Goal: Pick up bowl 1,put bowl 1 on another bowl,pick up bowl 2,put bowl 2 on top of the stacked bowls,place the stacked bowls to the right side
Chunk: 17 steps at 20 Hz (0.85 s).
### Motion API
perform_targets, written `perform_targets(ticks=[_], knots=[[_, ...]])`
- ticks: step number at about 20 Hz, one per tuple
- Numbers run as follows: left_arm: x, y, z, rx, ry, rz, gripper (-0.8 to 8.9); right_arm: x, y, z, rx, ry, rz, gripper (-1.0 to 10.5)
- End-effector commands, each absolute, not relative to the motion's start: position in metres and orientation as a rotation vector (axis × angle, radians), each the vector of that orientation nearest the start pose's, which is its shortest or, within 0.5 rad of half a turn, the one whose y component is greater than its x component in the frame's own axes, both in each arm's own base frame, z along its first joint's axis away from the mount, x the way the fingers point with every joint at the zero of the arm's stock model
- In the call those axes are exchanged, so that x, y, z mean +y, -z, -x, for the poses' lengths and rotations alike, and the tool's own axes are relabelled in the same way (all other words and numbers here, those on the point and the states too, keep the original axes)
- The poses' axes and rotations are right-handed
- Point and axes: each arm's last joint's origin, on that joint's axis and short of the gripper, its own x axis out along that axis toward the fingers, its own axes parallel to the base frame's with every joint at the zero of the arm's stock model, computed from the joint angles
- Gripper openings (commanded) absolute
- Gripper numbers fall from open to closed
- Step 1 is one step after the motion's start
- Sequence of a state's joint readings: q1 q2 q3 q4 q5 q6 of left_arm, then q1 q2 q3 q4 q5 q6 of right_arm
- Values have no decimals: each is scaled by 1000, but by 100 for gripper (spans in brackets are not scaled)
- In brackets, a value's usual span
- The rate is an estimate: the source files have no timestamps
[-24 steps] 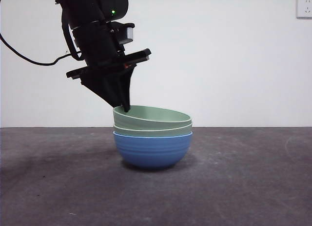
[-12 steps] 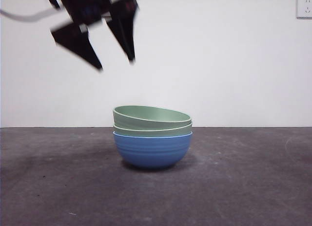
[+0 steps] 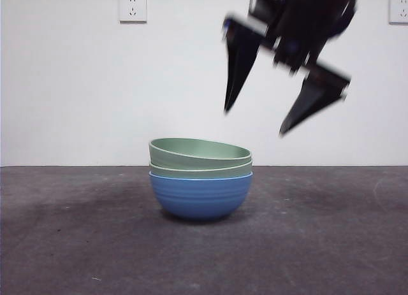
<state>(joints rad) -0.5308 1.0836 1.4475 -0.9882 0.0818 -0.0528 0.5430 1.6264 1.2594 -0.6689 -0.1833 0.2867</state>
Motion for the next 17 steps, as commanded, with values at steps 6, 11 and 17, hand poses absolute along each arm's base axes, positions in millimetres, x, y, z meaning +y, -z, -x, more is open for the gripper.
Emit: perform_targets(ticks=[6, 11, 17], knots=[[-90, -423, -150, 659, 575, -111, 411, 194, -196, -309, 1232, -478, -140, 436], [-90, -423, -150, 659, 575, -110, 409, 195, -193, -310, 1235, -476, -136, 285], [-90, -423, -150, 659, 575, -110, 409, 195, -193, -311, 1229, -483, -129, 49]])
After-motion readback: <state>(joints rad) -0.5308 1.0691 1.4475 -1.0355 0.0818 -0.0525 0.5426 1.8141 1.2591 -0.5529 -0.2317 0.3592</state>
